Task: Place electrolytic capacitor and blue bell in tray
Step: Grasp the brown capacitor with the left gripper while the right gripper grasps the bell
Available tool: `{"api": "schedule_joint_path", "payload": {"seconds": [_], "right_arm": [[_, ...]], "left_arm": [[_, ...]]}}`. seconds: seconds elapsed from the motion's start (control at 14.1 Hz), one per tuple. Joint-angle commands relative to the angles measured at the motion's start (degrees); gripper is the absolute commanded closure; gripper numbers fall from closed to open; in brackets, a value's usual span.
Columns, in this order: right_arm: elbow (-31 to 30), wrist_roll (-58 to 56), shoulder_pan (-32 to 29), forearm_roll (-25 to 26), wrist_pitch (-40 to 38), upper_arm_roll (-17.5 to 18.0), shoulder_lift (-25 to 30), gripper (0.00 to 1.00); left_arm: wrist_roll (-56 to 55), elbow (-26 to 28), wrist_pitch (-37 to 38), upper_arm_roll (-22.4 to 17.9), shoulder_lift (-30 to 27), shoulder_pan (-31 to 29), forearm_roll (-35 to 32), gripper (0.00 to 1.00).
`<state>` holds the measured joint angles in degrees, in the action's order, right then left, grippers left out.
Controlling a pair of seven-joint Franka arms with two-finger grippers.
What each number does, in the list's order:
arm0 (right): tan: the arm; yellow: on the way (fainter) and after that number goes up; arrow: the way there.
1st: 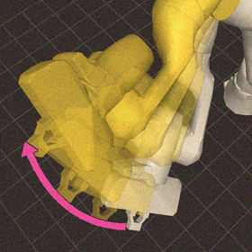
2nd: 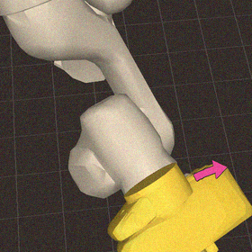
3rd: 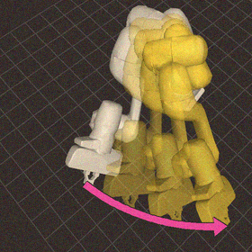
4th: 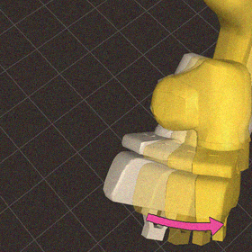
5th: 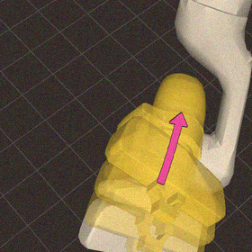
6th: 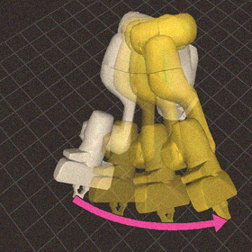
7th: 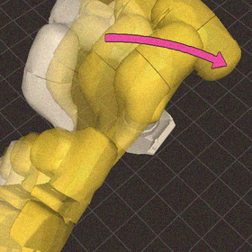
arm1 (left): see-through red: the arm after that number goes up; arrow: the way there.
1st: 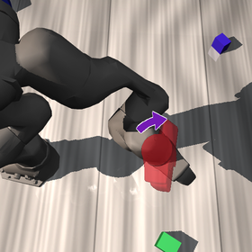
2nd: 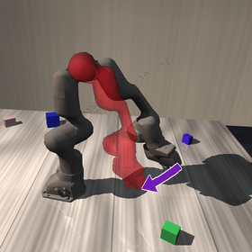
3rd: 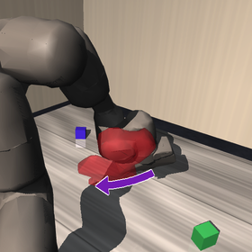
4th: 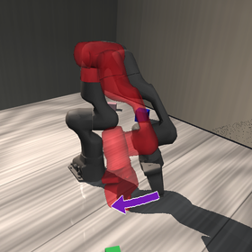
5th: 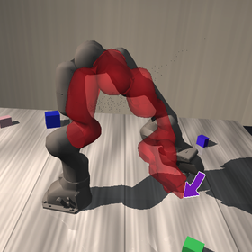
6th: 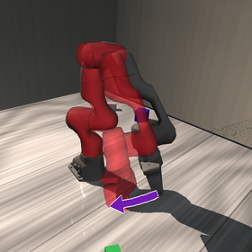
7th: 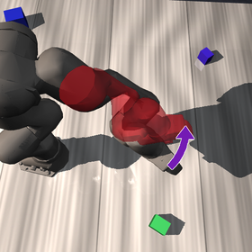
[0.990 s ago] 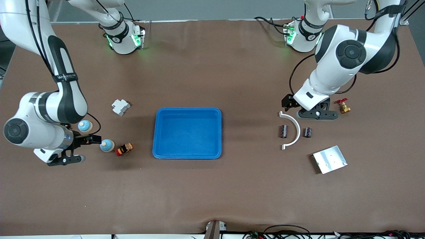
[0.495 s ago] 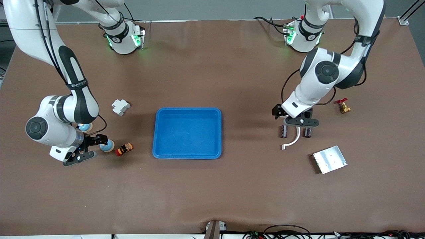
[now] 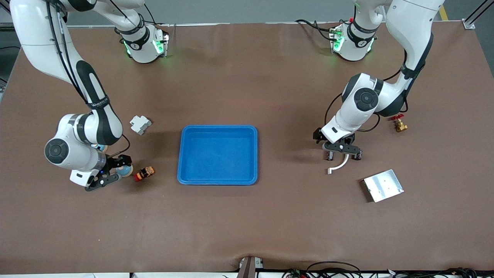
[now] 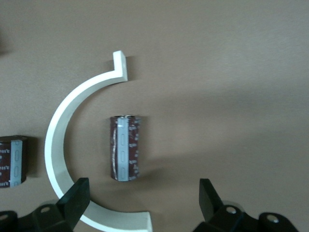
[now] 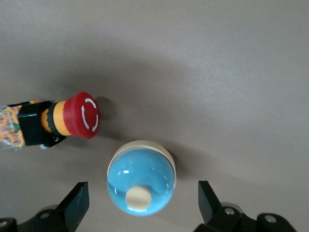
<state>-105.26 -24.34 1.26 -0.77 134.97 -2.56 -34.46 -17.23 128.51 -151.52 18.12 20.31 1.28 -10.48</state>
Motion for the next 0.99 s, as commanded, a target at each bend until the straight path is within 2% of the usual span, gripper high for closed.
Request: {"api": "schedule_joint_path", "payload": {"seconds": [0.0,0.71,0.78,0.85,0.92], "right_arm": [[0.2,-0.2,0.5,0.4,1.0,0.0,-0.8,0.0],[0.5,-0.7,0.6,0.6,2.0,0.0,-2.7,0.0],[0.7,-0.8,0.6,0.6,1.7,0.0,-2.7,0.12],[0.8,-0.8,0.7,0.6,1.7,0.0,-2.8,0.31],[0.8,-0.7,0.7,0.6,1.7,0.0,-2.8,0.48]], "left_arm": [[-1.1,0.7,-3.4,-0.1,1.5,-0.9,-3.2,0.0],[-1.1,-0.2,-9.1,-2.6,6.1,-1.2,-6.7,0.0],[-1.2,-0.2,-9.4,-2.6,6.1,-1.1,-6.7,0.0],[-1.8,-0.2,-9.4,-2.7,6.3,-1.1,-6.7,0.08],[-2.3,-0.2,-9.4,-2.7,6.3,-1.1,-6.7,0.37]]}}
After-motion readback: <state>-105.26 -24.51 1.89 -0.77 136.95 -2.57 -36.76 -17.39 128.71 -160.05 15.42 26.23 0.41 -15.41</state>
